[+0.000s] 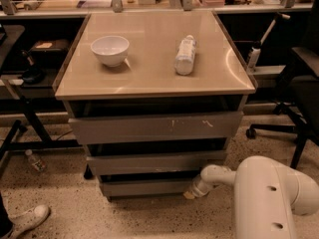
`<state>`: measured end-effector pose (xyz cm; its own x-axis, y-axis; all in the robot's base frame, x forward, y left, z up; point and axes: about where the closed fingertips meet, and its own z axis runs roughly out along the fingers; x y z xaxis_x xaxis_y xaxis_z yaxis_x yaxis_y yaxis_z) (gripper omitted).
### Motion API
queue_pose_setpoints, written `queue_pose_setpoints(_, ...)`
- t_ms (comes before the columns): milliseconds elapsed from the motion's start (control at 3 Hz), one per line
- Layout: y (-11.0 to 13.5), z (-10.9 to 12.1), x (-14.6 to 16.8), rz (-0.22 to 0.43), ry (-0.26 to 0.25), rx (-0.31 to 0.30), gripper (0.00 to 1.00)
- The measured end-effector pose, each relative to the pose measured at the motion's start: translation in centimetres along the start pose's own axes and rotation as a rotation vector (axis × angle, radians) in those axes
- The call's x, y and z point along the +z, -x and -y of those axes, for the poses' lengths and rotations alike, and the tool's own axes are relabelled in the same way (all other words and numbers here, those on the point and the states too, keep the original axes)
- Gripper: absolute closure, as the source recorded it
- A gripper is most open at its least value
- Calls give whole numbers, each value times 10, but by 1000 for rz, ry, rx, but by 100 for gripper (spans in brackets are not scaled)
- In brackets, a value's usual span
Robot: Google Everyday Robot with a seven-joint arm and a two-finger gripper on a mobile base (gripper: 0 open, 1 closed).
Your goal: Close bottom drawer
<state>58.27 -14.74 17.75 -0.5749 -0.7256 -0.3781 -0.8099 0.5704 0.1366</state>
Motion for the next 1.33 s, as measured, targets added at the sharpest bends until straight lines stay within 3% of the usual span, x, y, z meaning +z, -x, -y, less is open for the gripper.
queue_pose_setpoints(667,0,0,0,0,0,0,11)
queue_pose_setpoints(1000,0,0,0,0,0,0,0)
queue_pose_setpoints(1333,0,0,0,0,0,0,0)
